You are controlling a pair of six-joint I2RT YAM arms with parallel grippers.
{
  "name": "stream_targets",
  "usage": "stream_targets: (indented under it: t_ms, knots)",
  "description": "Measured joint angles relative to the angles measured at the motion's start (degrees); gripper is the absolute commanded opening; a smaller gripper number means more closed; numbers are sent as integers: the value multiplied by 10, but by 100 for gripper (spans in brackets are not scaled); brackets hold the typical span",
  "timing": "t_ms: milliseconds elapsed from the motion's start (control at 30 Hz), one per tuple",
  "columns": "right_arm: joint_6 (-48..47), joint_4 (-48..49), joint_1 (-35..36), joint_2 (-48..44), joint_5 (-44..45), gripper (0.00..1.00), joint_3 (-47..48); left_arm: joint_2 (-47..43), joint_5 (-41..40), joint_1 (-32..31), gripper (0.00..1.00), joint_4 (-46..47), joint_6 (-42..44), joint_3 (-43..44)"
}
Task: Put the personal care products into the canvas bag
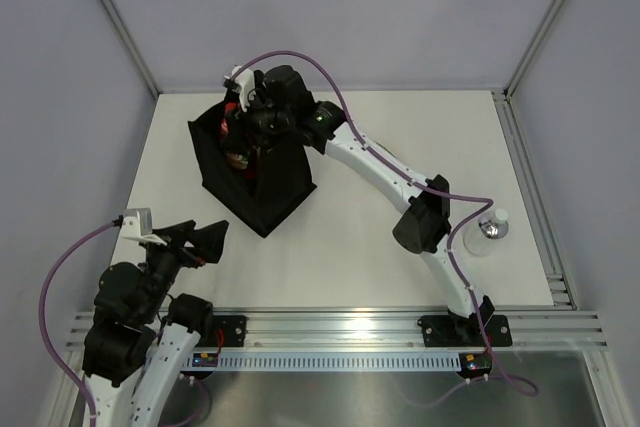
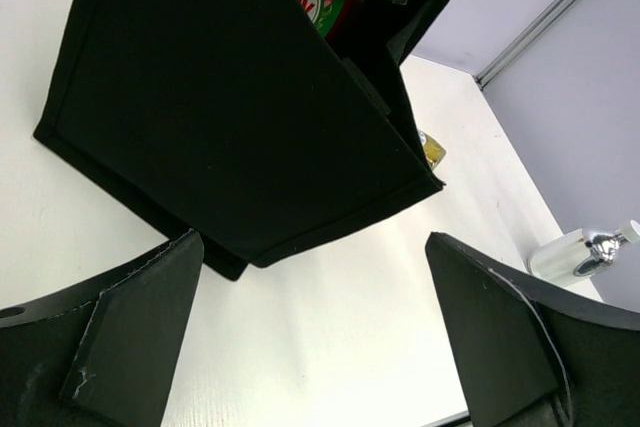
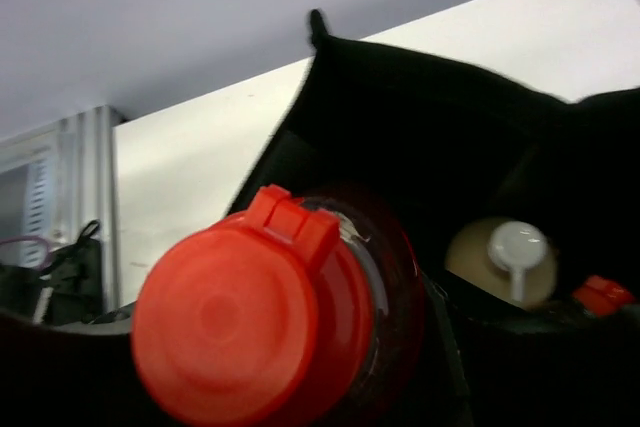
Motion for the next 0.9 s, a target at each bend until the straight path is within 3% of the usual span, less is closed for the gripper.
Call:
stream_targets:
  t_ms: [133, 267, 500, 600, 700, 733, 800, 900]
  knots:
    - [42, 38, 6, 7, -46, 0, -18, -3, 0, 0, 99, -1, -3, 0]
    - [82, 89, 14, 18, -59, 7, -33, -14, 0, 0, 99, -10, -5, 0]
    - [83, 120, 16, 30, -15, 23, -33, -21, -3, 0, 99, -31, -13, 0]
    - [62, 126, 11, 30, 16, 24, -33, -21, -2, 0, 99, -32, -17, 0]
    - [37, 142, 0, 29, 31, 37, -44, -21, -2, 0, 99, -29, -21, 0]
    - [26, 152, -5, 29, 33, 51, -50, -21, -2, 0, 99, -28, -22, -1]
    - [4, 160, -15, 29, 33, 60, -61, -21, -2, 0, 99, -27, -24, -3]
    - [-8, 132, -25, 30, 26, 83, -79, -21, 2, 0, 99, -26, -29, -9]
